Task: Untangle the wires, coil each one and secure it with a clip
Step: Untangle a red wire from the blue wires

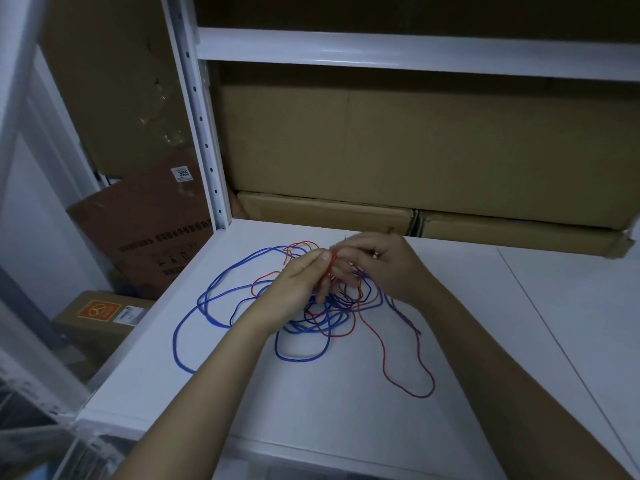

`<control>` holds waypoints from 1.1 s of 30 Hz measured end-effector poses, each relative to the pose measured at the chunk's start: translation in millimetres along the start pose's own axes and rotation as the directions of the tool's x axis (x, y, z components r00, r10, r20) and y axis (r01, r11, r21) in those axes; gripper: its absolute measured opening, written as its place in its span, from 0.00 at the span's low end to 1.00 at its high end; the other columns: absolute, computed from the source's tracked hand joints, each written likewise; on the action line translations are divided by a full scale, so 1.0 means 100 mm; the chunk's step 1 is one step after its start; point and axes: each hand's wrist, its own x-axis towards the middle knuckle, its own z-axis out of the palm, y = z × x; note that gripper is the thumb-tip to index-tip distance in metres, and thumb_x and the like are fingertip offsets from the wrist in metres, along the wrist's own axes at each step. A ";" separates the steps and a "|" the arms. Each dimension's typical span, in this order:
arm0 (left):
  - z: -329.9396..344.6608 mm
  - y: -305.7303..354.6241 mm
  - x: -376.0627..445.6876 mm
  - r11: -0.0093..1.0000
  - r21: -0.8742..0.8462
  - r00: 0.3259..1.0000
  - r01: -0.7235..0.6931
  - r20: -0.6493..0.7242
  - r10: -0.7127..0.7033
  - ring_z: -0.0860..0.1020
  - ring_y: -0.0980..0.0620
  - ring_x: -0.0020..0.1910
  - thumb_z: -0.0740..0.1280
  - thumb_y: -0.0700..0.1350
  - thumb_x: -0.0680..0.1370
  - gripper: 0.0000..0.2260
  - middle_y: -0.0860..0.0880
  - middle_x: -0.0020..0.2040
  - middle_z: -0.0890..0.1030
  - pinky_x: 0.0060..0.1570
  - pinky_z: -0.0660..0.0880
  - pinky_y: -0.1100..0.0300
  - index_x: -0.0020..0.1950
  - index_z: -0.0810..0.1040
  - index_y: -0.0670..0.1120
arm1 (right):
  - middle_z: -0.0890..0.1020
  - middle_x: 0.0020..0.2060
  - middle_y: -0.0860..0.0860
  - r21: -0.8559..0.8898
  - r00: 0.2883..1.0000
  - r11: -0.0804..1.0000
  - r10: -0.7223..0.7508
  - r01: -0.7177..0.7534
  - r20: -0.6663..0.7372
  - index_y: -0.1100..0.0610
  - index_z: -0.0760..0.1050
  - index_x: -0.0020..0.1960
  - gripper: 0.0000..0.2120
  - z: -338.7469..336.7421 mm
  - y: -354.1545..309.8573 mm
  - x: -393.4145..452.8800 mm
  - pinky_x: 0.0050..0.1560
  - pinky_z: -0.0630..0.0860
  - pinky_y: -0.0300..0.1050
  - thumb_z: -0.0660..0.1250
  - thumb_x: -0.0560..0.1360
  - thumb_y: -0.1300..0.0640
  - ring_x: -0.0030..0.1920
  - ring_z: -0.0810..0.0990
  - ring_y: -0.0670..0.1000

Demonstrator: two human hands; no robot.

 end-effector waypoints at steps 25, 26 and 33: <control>0.05 -0.06 0.08 0.938 -0.318 0.989 0.138 -0.003 -0.147 0.61 0.57 0.27 0.51 0.36 0.82 0.14 0.53 0.26 0.64 0.31 0.61 0.65 0.39 0.70 0.42 | 0.67 0.28 0.51 0.347 0.935 0.869 0.304 -0.351 0.185 0.57 0.69 0.45 0.12 0.22 0.04 -0.22 0.27 0.61 0.33 0.51 0.84 0.60 0.26 0.63 0.42; 0.06 -0.06 0.07 0.938 -0.320 0.991 0.131 0.002 -0.137 0.60 0.58 0.26 0.51 0.37 0.83 0.15 0.54 0.25 0.63 0.30 0.59 0.65 0.38 0.69 0.42 | 0.67 0.27 0.51 0.370 0.933 0.857 0.312 -0.358 0.180 0.57 0.69 0.43 0.13 0.23 0.05 -0.22 0.27 0.60 0.34 0.51 0.84 0.60 0.26 0.62 0.43; 0.09 -0.02 0.08 0.968 -0.249 0.987 0.041 -0.138 -0.077 0.61 0.53 0.30 0.52 0.45 0.84 0.25 0.49 0.27 0.63 0.38 0.64 0.63 0.28 0.71 0.49 | 0.68 0.26 0.51 0.281 0.948 0.906 0.315 -0.317 0.053 0.50 0.71 0.36 0.17 0.24 0.10 -0.16 0.29 0.63 0.36 0.55 0.83 0.59 0.27 0.64 0.46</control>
